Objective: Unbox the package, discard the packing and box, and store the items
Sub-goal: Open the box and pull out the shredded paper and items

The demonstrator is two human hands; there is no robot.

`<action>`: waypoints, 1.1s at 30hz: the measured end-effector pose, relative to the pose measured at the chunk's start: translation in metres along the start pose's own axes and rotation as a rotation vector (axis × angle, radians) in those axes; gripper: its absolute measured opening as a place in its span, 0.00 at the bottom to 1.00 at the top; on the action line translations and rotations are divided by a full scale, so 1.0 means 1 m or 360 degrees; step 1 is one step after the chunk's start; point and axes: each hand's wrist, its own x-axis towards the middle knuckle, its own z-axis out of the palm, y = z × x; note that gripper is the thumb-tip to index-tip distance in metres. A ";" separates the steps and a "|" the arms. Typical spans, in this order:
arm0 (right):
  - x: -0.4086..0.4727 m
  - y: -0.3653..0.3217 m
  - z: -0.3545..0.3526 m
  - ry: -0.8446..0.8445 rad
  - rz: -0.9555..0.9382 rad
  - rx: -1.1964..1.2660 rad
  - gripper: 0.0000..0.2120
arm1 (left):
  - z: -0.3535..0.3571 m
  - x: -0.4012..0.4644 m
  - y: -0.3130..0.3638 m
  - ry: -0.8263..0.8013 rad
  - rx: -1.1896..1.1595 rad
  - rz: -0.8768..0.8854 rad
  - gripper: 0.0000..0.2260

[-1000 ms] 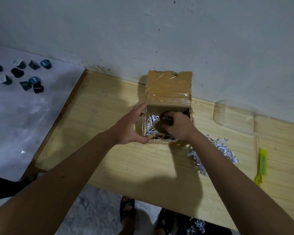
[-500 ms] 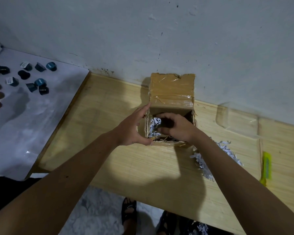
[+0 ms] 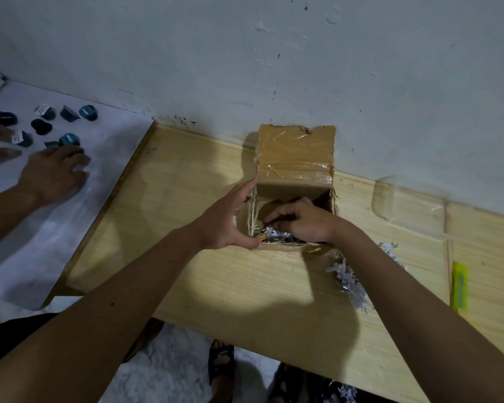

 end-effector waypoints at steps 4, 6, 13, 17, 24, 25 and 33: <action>-0.007 -0.009 -0.009 -0.0114 0.0208 -0.0499 0.19 | 0.000 0.000 0.001 -0.0022 0.0003 0.0001 0.60; -0.009 -0.015 -0.009 -0.0210 0.0276 -0.0570 0.22 | 0.000 0.001 0.002 -0.0036 0.0004 0.0002 0.60; -0.008 -0.016 -0.009 -0.0327 0.0175 -0.0308 0.23 | 0.000 0.003 0.002 -0.0027 -0.0015 0.0001 0.60; -0.003 -0.008 -0.003 -0.0295 0.0097 -0.0089 0.23 | 0.001 0.004 0.002 -0.0030 -0.0030 -0.0015 0.60; -0.002 0.005 0.000 0.0035 -0.0014 0.0423 0.11 | 0.000 0.004 0.003 -0.0048 -0.0030 -0.0024 0.60; -0.003 0.005 -0.001 0.0132 -0.0020 0.0366 0.11 | -0.001 0.004 0.003 -0.0049 -0.0024 -0.0024 0.60; -0.003 -0.008 0.004 -0.0052 -0.0025 -0.0135 0.27 | 0.001 0.004 0.003 -0.0040 -0.0010 -0.0030 0.60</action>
